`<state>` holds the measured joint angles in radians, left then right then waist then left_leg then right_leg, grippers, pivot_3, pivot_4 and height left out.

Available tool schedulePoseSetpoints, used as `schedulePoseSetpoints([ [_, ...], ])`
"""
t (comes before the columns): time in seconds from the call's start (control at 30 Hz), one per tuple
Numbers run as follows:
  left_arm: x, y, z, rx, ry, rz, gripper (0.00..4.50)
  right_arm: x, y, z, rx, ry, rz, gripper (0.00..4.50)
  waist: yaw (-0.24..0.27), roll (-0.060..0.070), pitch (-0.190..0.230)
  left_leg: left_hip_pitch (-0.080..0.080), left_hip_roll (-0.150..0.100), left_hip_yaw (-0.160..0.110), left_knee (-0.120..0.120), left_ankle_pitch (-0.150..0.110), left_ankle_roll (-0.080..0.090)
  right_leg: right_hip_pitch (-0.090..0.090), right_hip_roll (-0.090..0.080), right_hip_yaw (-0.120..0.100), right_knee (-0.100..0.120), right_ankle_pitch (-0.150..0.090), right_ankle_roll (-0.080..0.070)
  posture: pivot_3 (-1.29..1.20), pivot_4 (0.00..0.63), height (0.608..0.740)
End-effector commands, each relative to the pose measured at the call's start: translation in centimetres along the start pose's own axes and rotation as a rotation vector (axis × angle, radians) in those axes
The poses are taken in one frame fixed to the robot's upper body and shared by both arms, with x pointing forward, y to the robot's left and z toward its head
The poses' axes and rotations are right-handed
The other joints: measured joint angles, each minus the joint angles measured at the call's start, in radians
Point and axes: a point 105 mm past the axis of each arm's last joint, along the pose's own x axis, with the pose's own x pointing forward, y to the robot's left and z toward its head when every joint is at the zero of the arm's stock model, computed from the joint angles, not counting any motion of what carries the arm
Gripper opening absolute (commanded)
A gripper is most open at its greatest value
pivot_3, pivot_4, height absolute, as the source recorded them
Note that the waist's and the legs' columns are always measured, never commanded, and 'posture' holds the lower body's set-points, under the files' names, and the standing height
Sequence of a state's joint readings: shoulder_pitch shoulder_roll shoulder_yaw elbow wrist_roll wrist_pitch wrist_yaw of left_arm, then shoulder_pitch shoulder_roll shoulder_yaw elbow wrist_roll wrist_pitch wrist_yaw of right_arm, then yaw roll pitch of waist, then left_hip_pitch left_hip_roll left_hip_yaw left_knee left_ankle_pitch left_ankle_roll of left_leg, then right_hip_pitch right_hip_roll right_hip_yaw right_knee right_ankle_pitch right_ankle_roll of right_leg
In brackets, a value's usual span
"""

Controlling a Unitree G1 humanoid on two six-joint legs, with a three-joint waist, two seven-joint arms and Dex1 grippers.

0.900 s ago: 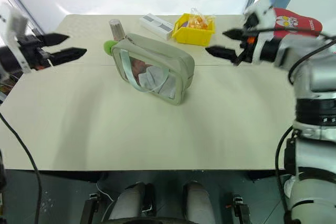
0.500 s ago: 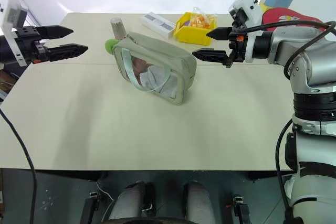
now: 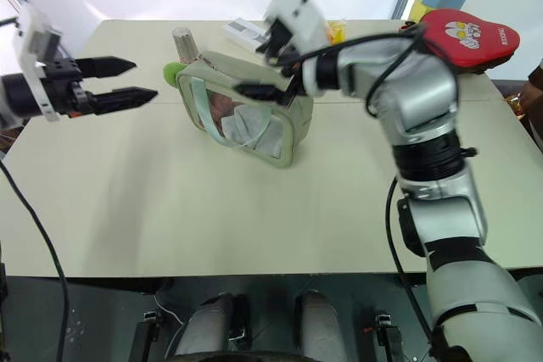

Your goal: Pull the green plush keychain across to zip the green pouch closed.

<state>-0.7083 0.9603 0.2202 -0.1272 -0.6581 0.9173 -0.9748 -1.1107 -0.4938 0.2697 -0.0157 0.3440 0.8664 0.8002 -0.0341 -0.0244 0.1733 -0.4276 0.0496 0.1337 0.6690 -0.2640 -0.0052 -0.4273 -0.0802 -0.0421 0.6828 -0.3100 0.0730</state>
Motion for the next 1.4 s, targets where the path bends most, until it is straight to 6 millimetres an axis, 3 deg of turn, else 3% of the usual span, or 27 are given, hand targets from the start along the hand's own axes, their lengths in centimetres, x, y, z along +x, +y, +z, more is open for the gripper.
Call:
schedulePoseSetpoints([
  [0.03,0.0,-1.9,0.8,0.044,-0.025,-0.029,4.47,0.7,0.6,-0.3,-0.109,0.023,-0.002,4.5,0.0,0.0,0.0,0.0,0.0,0.0,0.0,0.0,0.0,0.0,0.0,0.0,0.0,0.0,0.0,0.0,0.15,0.74],
  [0.07,0.1,-2.2,0.6,0.045,-0.024,-0.029,4.47,0.9,0.8,-0.6,-0.111,0.029,0.006,4.5,-0.001,0.0,0.0,0.0,0.0,0.0,0.0,0.0,0.0,0.0,0.0,0.0,0.0,0.0,0.0,0.0,0.15,0.74],
  [0.17,0.3,-2.3,0.4,0.038,-0.032,-0.005,4.5,1.1,0.4,-1.2,-0.151,0.047,-0.004,3.64,-0.002,0.0,0.0,0.0,0.0,0.0,0.0,0.0,0.0,0.0,0.0,0.0,0.0,0.0,0.0,0.0,0.15,0.74],
  [0.4,0.1,-2.1,0.4,0.044,-0.038,0.022,4.5,0.9,-1.2,-1.7,-0.311,0.083,-0.032,0.08,-0.009,0.0,0.0,0.001,0.001,0.0,0.0,0.0,0.0,0.0,0.001,0.0,0.001,0.0,0.0,0.0,0.15,0.74],
  [0.57,-0.8,-1.1,1.2,0.066,-0.047,0.062,4.5,-0.2,-1.9,-0.1,-0.482,-0.025,0.007,0.08,-0.009,0.0,0.0,0.001,0.0,0.0,0.0,0.0,0.0,0.0,0.001,0.0,0.001,0.0,0.0,0.0,0.15,0.74],
  [0.7,-1.9,0.0,1.7,0.079,-0.046,0.1,4.5,-2.1,-2.8,-0.6,-0.536,-0.021,0.067,0.08,-0.008,0.0,0.0,0.001,0.0,0.0,0.0,0.0,0.0,0.0,0.001,0.0,0.0,0.0,0.0,0.0,0.15,0.74],
  [0.83,-1.9,0.1,1.8,0.088,-0.044,0.1,4.5,-2.7,-1.5,-1.3,-0.51,-0.051,0.16,0.08,-0.008,0.0,0.0,0.001,0.0,0.0,0.0,0.0,0.0,0.0,0.001,0.0,0.0,0.0,0.0,0.0,0.15,0.74],
  [1.0,-1.3,-0.3,1.3,0.084,-0.041,0.087,4.5,-1.8,0.4,-2.7,-0.418,-0.05,0.2,0.08,-0.011,0.0,0.0,0.002,0.001,0.0,0.0,0.0,-0.001,0.0,0.001,0.0,0.001,0.0,0.0,0.0,0.15,0.74],
  [1.13,-1.2,-0.3,1.4,0.088,-0.033,0.077,4.5,-1.7,0.7,-1.2,-0.394,-0.109,0.18,0.08,-0.013,0.0,0.0,0.003,0.002,0.0,0.0,0.001,-0.002,0.001,0.001,0.0,0.002,0.0,0.0,0.0,0.15,0.74],
  [1.27,-1.0,-0.1,1.4,0.091,-0.033,0.076,4.5,-2.3,-0.5,0.5,-0.41,-0.136,0.133,0.08,-0.008,0.0,0.0,0.002,0.001,0.0,0.0,0.001,-0.002,0.001,0.002,0.0,0.002,0.0,0.0,0.0,0.15,0.74],
  [1.4,-0.8,-0.2,1.5,0.096,-0.035,0.067,4.5,-3.0,-0.2,0.7,-0.419,-0.124,0.16,0.08,-0.004,0.0,0.0,0.002,0.001,0.0,0.0,0.001,-0.002,0.001,0.001,0.0,0.002,0.0,0.0,0.0,0.15,0.74],
])
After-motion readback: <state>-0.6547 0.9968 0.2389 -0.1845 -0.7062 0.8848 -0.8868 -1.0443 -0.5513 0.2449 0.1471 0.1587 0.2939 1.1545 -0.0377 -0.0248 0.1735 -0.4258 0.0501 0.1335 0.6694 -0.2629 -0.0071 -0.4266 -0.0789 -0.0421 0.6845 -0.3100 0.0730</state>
